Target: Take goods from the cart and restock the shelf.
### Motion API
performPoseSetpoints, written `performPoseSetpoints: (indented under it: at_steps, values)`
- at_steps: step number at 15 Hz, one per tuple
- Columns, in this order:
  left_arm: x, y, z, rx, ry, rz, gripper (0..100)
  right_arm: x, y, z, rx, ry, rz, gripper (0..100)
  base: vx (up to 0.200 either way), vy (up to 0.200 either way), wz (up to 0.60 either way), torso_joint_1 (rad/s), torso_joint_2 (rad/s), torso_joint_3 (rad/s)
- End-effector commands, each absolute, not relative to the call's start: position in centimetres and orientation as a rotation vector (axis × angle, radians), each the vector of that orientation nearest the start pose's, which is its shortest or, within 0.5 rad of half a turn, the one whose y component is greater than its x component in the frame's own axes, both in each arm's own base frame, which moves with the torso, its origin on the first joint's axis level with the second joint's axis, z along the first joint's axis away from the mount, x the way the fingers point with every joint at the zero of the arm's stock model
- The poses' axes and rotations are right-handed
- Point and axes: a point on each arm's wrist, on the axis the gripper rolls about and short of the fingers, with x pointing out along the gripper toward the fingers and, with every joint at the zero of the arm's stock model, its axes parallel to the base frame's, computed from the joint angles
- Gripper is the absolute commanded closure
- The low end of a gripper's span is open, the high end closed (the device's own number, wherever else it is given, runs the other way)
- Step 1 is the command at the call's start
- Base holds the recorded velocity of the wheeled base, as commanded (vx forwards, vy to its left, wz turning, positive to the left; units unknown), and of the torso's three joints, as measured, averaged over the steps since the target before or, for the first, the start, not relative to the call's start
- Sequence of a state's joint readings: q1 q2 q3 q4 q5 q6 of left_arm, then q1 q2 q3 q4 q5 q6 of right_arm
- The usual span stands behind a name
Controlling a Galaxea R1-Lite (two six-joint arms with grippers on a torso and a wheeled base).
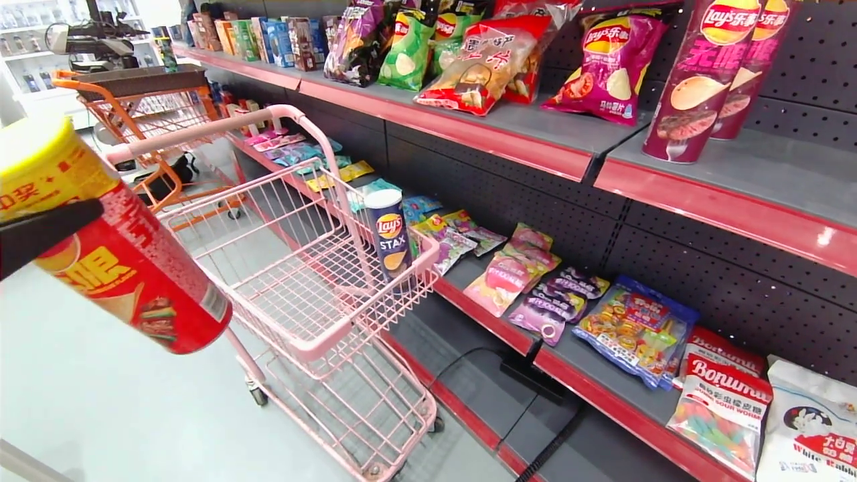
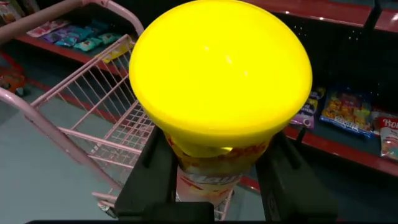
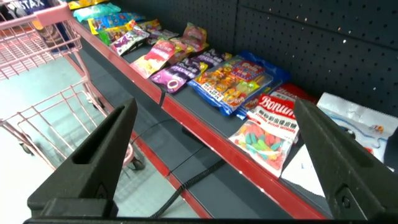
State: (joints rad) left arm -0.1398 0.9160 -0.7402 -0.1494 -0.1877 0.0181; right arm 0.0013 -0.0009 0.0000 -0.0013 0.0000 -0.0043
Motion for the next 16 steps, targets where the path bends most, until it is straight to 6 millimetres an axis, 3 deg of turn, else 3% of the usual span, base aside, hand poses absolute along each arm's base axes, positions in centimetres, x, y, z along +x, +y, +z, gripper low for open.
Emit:
performPoseSetpoints:
  at_steps: [1, 6, 10, 16]
  values:
    - [7.4, -1.4, 26.7, 0.020, -0.015, -0.313, 100, -2.3, 0.0, 7.6, -0.005, -0.002, 0.002, 0, 0.000, 0.000, 0.00, 0.080, -0.34, -0.242]
    - [6.5, -1.2, 26.3, 0.019, -0.030, -0.253, 100, -2.3, 0.0, 7.6, -0.005, -0.002, 0.000, 0, 0.000, 0.000, 0.00, 0.136, -0.47, -0.332]
    - [4.1, -0.7, 25.0, 0.031, 0.045, -0.195, 100, -2.3, 0.0, 7.6, -0.005, -0.002, 0.000, 0, 0.000, 0.000, 0.00, 0.183, -0.53, -0.356]
    - [3.3, -0.6, 24.8, 0.048, 0.043, -0.197, 100, -2.3, 0.0, 7.6, -0.005, -0.002, 0.000, 0, 0.000, 0.000, 0.00, 0.220, -0.58, -0.363]
